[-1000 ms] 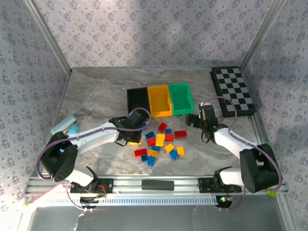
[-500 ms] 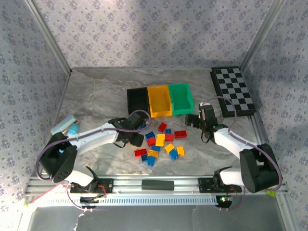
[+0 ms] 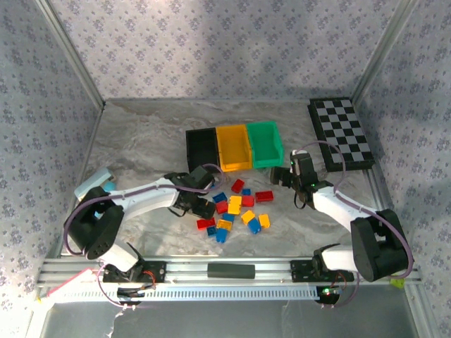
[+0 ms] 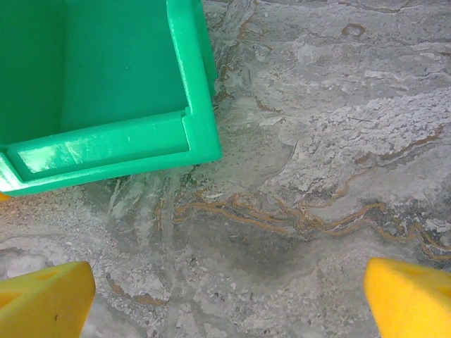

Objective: Sort the legos into containers by color
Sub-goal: Pick up the lego from the middle-left of the table.

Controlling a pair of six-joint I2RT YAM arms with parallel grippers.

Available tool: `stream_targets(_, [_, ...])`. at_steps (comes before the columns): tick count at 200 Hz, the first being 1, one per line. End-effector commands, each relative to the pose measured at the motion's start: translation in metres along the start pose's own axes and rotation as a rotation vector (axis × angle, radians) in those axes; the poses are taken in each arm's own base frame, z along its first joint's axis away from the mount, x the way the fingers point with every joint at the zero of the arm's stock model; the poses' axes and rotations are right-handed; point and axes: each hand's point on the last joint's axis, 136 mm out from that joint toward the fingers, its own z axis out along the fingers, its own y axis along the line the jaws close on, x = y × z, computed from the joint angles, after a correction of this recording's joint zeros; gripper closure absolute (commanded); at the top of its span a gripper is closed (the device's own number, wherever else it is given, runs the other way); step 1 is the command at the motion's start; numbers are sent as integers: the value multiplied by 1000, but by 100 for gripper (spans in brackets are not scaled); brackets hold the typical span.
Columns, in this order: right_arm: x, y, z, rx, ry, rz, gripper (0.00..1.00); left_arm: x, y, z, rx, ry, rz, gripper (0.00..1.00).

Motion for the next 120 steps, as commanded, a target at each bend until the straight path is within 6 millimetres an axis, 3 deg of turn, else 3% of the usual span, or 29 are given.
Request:
stream_targets(1, [-8,3,-1,8,-11,-17,0,-10,-5,5,19,3,12,12])
stream_targets(42, [-8,3,-1,9,-10,-21,0,-12,-3,19,5,36,-12,14])
stream_targets(83, [-9,3,0,16,-8,-24,0,-16,-1,12,-4,8,-18,30])
stream_targets(120, [-7,3,1,18,-4,-27,0,-21,1,2,-6,-30,-28,36])
